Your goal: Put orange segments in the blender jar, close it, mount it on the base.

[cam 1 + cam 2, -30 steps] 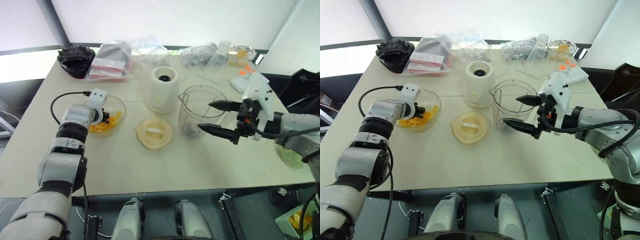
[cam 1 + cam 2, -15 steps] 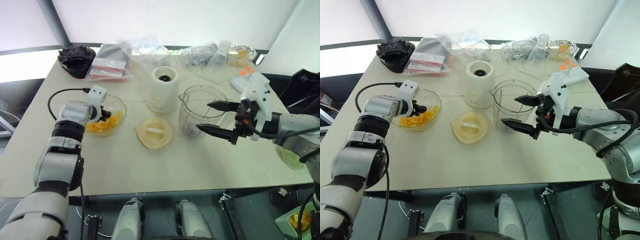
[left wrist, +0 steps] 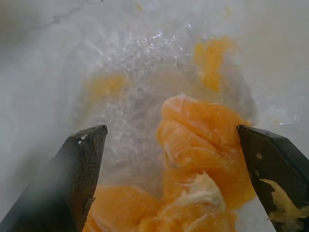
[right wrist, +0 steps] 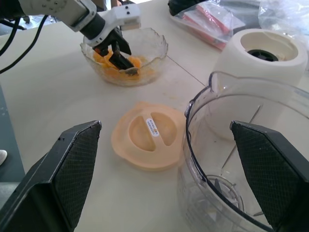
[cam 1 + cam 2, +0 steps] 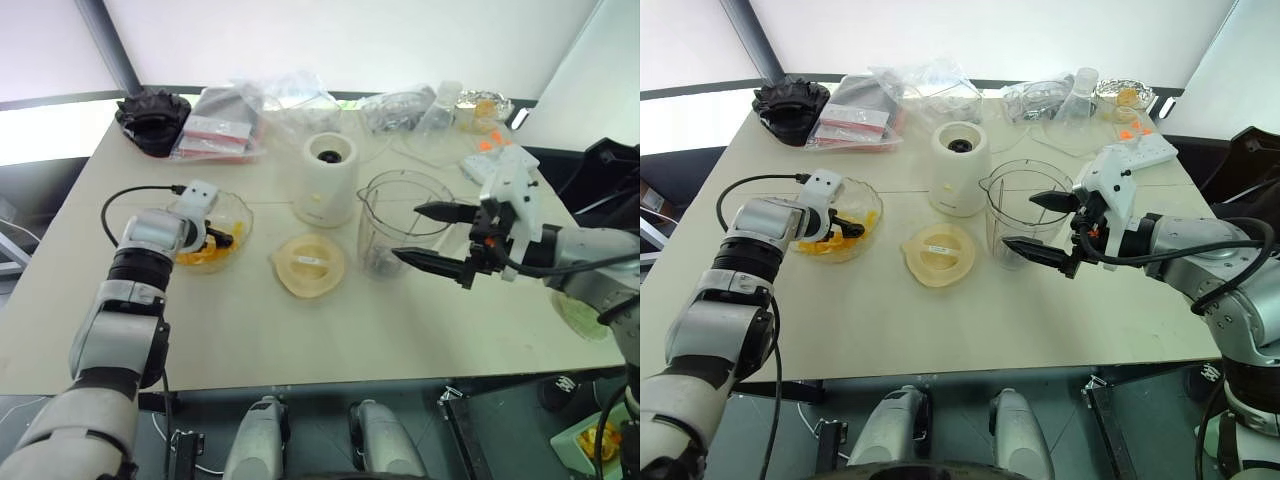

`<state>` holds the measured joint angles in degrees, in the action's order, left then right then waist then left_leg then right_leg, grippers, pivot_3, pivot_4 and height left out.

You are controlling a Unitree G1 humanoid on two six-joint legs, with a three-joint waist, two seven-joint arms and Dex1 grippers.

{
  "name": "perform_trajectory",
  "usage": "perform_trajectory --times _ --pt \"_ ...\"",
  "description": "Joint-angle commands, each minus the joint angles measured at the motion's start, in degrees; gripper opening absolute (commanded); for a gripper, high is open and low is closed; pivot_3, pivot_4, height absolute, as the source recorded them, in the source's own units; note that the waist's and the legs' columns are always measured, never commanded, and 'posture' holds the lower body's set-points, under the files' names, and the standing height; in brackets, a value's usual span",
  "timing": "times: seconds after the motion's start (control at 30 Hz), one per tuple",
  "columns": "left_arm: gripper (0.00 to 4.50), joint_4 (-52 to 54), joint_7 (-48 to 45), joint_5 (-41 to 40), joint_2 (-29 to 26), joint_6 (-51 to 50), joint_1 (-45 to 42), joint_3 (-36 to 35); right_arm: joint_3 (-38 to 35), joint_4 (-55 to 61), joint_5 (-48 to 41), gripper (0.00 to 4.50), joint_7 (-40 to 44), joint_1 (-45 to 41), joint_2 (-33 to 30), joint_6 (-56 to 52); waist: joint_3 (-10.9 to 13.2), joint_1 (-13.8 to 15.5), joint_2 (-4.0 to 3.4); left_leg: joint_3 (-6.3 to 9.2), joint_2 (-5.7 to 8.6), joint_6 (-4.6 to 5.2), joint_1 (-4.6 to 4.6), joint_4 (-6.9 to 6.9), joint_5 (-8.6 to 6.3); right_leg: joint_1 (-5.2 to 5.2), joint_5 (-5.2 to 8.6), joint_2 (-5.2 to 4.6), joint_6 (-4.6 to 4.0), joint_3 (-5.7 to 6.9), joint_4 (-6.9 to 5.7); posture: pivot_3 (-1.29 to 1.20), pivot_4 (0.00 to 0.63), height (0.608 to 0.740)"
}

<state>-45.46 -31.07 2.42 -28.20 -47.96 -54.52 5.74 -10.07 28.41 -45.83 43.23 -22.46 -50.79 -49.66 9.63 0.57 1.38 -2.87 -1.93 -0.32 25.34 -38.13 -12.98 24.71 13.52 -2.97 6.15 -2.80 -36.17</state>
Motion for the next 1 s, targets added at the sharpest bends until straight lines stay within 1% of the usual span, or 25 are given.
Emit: perform_trajectory --times 0.03,0.3,0.47,0.57,0.6,0.73,0.77,0.8,1.0 --pt "4.44 -3.30 1.17 0.06 0.54 2.19 -0.71 -0.93 -0.94 0.52 -0.03 4.50 0.12 -1.22 0.05 0.99 0.00 0.00 0.00 0.00 0.00 0.00 0.00 0.00 0.00 0.00 0.00 0.00 0.00 0.00 0.00 0.00 0.150 0.740" --pt "4.44 -11.58 3.90 -0.95 3.23 6.99 -3.66 -3.46 -1.20 0.85 -0.06 4.50 -0.18 -1.13 -0.01 0.88 -0.01 0.16 -0.01 0.01 0.01 0.00 0.00 -0.03 0.00 -0.02 -0.01 0.00 0.02 0.00 -0.02 0.00 0.150 0.740" --pt "4.44 -15.09 4.96 -1.66 4.60 7.31 -5.08 -5.30 -1.43 1.08 -0.14 4.50 -0.33 -0.94 -0.11 0.82 -0.01 0.17 -0.01 0.01 0.01 0.00 0.00 -0.02 0.00 -0.02 -0.06 0.00 0.10 0.00 -0.02 0.00 0.150 0.740" --pt "3.68 -16.69 5.56 -2.05 4.99 7.55 -5.51 -6.20 -1.43 1.18 -0.08 4.50 -0.44 -0.83 -0.08 0.84 -0.01 0.16 -0.02 0.01 0.02 0.00 -0.01 -0.03 0.00 -0.03 -0.06 -0.01 0.10 0.00 -0.02 0.00 0.150 0.740" --pt "3.10 -17.03 5.75 -2.01 5.06 7.61 -5.61 -6.31 -1.41 1.19 -0.03 4.50 -0.46 -0.81 -0.07 0.88 -0.02 0.15 -0.02 0.01 0.02 0.00 -0.01 -0.03 0.00 -0.03 -0.06 -0.01 0.10 0.00 -0.02 0.00 0.150 0.740" --pt "1.21 -17.40 5.49 -1.93 5.34 7.45 -5.92 -6.37 -1.35 1.14 0.16 4.50 -0.59 -0.76 -0.04 1.01 -0.02 0.06 -0.02 0.01 0.02 0.00 -0.02 -0.03 0.00 -0.03 -0.06 -0.01 0.10 0.00 -0.02 0.00 0.150 0.740" --pt "0.62 -17.46 5.55 -1.80 5.32 7.35 -5.98 -6.34 -1.33 1.14 0.18 4.50 -0.62 -0.76 0.00 1.04 -0.02 0.07 -0.03 0.01 0.02 0.00 -0.02 -0.03 0.00 -0.03 -0.06 -0.01 0.10 0.00 -0.02 0.00 0.150 0.740" --pt "0.26 -17.49 5.58 -1.68 5.27 7.29 -6.00 -6.32 -1.32 1.14 0.18 4.50 -0.64 -0.74 0.03 1.05 -0.02 0.09 -0.03 0.01 0.02 0.00 -0.02 -0.03 0.00 -0.03 -0.06 -0.01 0.10 0.00 -0.02 0.00 0.150 0.740" --pt "0.26 -16.77 5.34 -1.89 4.80 7.36 -5.43 -6.77 -1.15 1.05 0.26 4.50 -0.76 -0.77 0.21 1.21 -0.02 0.07 -0.03 0.01 0.02 0.00 -0.02 -0.03 0.00 -0.03 -0.06 -0.01 0.10 0.00 -0.02 0.00 0.150 0.740"
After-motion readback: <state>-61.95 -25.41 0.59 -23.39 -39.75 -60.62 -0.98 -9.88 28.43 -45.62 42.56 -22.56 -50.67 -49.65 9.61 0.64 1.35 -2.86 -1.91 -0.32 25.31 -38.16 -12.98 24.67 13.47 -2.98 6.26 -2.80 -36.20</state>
